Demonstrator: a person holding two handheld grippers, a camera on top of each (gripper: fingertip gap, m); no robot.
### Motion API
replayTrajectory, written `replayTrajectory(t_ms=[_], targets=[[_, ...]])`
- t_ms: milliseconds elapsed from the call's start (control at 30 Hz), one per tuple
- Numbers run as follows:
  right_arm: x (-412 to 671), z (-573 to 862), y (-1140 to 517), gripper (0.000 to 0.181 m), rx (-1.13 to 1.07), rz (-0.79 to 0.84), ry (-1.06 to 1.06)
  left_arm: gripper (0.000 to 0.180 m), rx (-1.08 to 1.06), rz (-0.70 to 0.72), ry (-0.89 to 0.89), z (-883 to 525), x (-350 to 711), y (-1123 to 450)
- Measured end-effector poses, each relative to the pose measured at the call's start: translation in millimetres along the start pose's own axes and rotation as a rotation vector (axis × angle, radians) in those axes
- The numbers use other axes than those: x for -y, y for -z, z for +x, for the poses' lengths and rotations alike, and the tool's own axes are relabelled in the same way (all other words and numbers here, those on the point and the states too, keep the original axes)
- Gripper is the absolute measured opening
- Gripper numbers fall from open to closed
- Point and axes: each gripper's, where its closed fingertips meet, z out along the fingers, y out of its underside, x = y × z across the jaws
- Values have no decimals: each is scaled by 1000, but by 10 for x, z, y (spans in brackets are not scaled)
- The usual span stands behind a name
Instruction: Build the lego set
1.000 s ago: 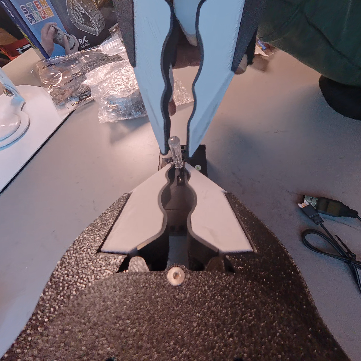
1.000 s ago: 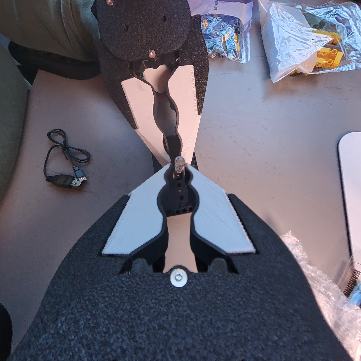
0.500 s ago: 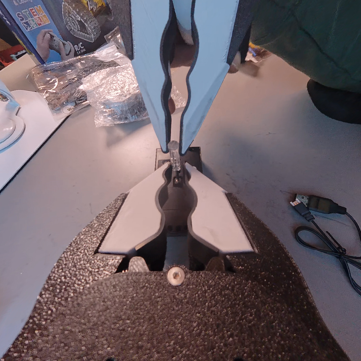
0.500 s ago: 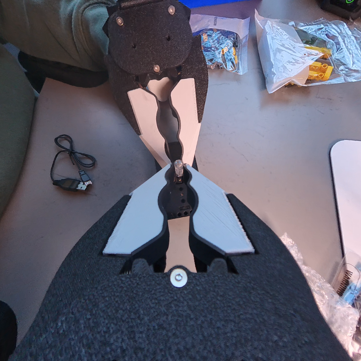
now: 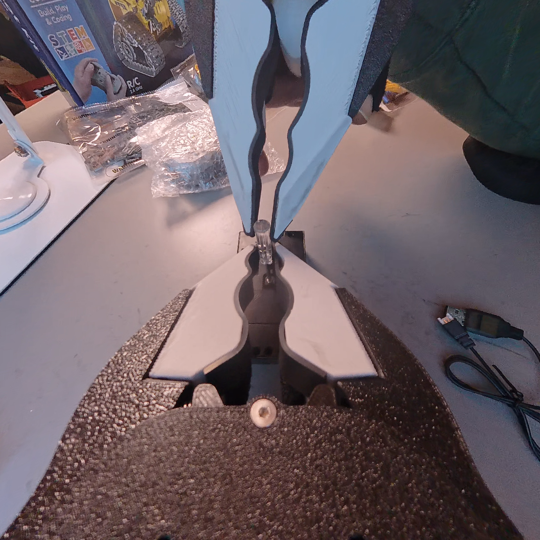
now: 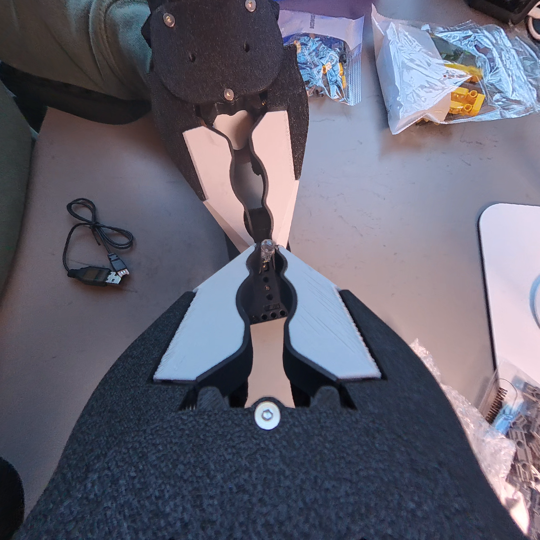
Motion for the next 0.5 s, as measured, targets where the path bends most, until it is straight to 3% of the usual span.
replayTrajectory(t_ms=[500], targets=[[-28,8,45,7,-212,-323,-204,7,41,-17,-29,12,8,-34]])
